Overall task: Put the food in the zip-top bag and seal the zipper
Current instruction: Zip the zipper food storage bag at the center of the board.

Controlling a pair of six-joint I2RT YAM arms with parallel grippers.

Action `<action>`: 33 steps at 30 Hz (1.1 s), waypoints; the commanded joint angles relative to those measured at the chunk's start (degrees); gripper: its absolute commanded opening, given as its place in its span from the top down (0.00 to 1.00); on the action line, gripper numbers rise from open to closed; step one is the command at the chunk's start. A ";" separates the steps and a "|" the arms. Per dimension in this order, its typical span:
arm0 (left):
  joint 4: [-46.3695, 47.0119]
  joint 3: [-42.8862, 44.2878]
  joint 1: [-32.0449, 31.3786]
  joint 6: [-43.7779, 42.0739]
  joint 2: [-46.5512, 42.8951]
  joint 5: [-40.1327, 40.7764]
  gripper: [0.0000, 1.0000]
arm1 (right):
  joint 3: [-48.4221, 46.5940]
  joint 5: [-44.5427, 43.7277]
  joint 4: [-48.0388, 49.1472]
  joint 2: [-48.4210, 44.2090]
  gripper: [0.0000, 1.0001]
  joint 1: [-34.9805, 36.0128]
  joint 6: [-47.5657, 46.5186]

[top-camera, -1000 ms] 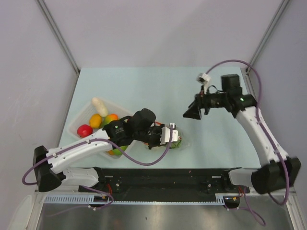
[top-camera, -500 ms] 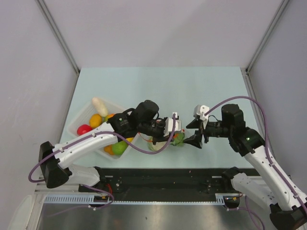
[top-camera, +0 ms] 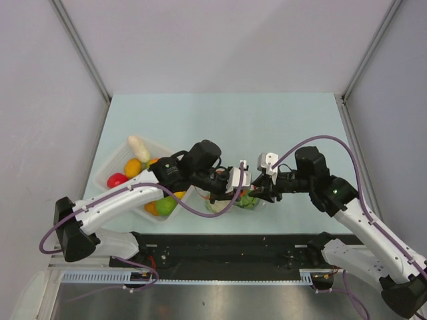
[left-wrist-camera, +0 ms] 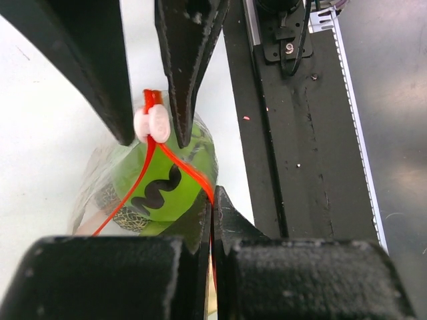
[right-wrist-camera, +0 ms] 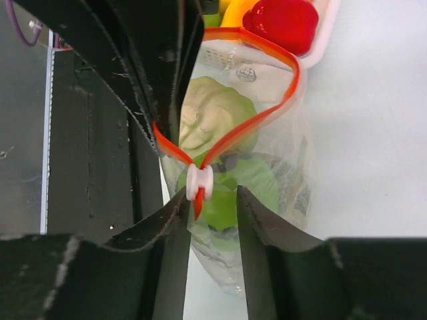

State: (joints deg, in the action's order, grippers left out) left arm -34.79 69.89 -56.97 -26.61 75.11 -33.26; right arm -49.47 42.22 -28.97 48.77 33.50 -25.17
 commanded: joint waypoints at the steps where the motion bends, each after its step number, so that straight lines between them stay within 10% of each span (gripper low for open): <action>1: 1.30 2.80 0.19 -0.99 0.38 -1.20 1.00 | -2.12 -1.52 -0.03 0.01 0.67 1.83 -1.81; 5: 1.21 2.88 0.98 0.06 0.48 -1.20 1.00 | -2.99 -2.14 -0.47 0.18 1.00 2.28 -2.16; 17: 13.07 2.97 5.12 7.45 -4.36 0.56 0.50 | -2.91 -3.81 1.19 -0.79 1.00 2.36 0.73; 28: 13.96 4.02 1.34 6.04 0.38 -1.55 0.43 | -3.44 -4.86 1.99 -0.96 1.00 2.36 2.93; 33: 14.66 4.55 1.16 7.62 1.97 -2.34 0.55 | -3.61 -4.86 2.43 -1.05 1.00 2.36 3.19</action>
State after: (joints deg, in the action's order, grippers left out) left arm -22.63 71.50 -55.64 -20.75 76.40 -33.36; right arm -50.06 37.52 -30.06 48.86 35.57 -22.79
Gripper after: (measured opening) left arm 0.504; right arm 0.009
